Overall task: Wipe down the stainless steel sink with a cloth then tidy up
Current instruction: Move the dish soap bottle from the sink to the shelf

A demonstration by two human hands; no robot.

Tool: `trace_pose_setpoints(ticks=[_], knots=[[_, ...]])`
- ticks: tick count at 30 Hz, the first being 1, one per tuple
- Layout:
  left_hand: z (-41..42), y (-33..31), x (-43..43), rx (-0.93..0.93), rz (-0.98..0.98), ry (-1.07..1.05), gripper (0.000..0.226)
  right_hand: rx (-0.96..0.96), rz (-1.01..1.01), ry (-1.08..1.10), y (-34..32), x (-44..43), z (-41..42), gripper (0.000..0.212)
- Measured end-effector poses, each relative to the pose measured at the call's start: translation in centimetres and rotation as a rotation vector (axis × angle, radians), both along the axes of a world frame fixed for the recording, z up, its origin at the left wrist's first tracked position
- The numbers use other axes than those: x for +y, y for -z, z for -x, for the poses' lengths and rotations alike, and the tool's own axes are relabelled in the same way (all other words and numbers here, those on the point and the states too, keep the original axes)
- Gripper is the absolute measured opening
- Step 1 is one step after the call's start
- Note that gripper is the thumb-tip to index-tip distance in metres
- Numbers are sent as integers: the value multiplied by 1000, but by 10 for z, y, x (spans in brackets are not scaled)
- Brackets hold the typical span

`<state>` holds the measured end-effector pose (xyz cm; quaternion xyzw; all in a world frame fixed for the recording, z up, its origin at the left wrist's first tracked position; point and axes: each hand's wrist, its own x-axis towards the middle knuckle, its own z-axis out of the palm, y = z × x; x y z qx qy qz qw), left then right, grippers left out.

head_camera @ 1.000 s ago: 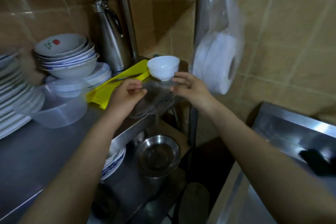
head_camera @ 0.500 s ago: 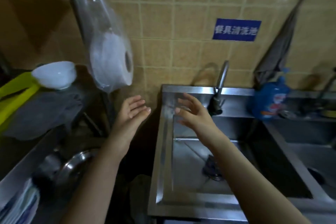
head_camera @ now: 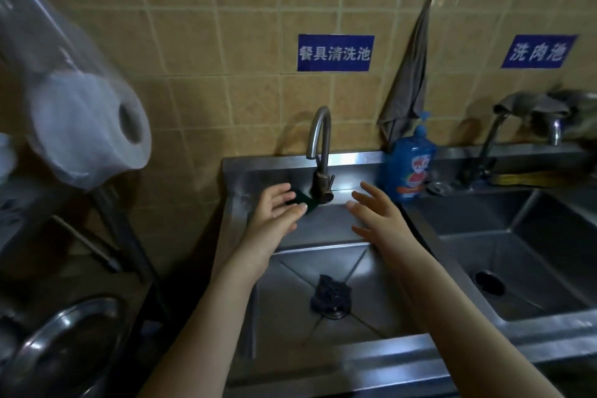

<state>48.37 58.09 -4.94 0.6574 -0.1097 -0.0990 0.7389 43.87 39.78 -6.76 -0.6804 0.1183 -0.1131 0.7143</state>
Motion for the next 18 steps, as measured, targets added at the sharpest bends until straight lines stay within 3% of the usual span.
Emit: trace_pose_setpoints(ticks=[18], knots=[[-62,37,-196,99,-65,28,28,83,-104,110,43,-187,-49,60]])
